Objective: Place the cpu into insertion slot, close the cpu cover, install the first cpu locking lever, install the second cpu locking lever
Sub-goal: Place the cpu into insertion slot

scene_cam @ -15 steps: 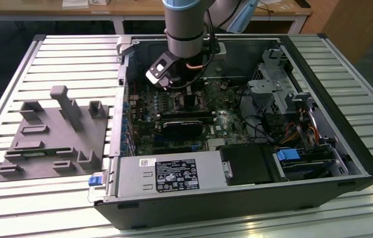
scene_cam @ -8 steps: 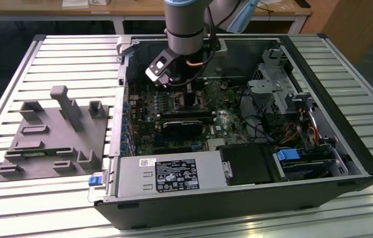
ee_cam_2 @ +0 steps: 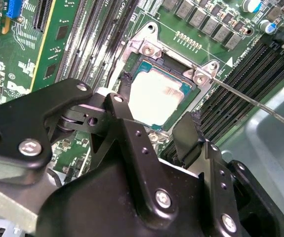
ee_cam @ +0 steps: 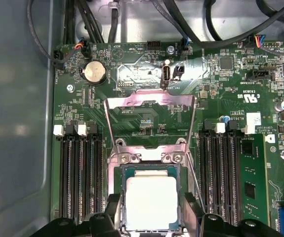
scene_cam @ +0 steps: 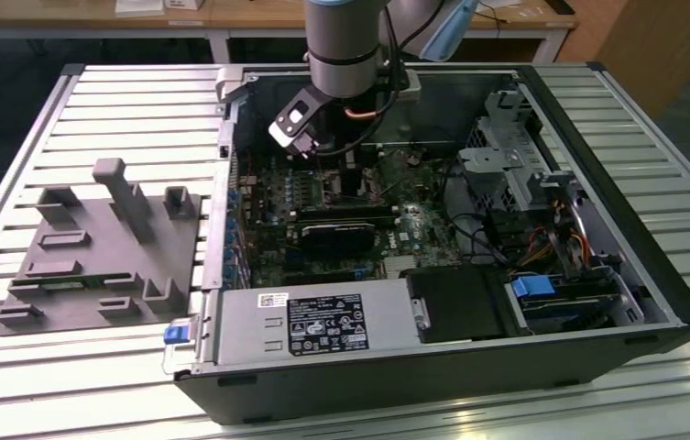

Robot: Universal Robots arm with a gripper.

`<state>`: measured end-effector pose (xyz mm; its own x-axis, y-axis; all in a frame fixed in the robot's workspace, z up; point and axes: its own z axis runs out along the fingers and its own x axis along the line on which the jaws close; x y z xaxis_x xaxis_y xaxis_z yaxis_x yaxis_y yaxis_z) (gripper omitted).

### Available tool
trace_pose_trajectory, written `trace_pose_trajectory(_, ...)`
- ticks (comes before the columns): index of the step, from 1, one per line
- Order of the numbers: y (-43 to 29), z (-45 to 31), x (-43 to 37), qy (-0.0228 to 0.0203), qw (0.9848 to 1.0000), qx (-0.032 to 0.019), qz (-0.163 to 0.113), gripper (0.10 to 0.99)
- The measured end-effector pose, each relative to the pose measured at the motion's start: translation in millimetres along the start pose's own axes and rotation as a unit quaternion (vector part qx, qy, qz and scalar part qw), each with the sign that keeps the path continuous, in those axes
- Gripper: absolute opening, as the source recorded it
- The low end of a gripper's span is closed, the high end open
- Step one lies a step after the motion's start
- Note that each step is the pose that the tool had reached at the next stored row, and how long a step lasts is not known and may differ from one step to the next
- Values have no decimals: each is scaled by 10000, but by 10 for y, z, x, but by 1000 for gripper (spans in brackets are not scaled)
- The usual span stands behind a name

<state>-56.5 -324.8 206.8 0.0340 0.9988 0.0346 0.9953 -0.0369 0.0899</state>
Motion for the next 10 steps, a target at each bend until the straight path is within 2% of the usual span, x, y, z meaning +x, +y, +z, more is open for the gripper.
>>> trace_pose_trajectory(3,0,-2,0,-1,10000,0,0,600)
trace_pose_trajectory(5,0,-3,0,0,10000,0,0,471)
trace_pose_trajectory(6,0,-3,0,0,10000,0,0,471)
trace_pose_trajectory(8,0,-4,0,-1,10000,0,0,357)
trace_pose_trajectory(9,0,-5,0,0,10000,0,0,357)
trace_pose_trajectory(10,1,-5,0,0,10000,0,0,298)
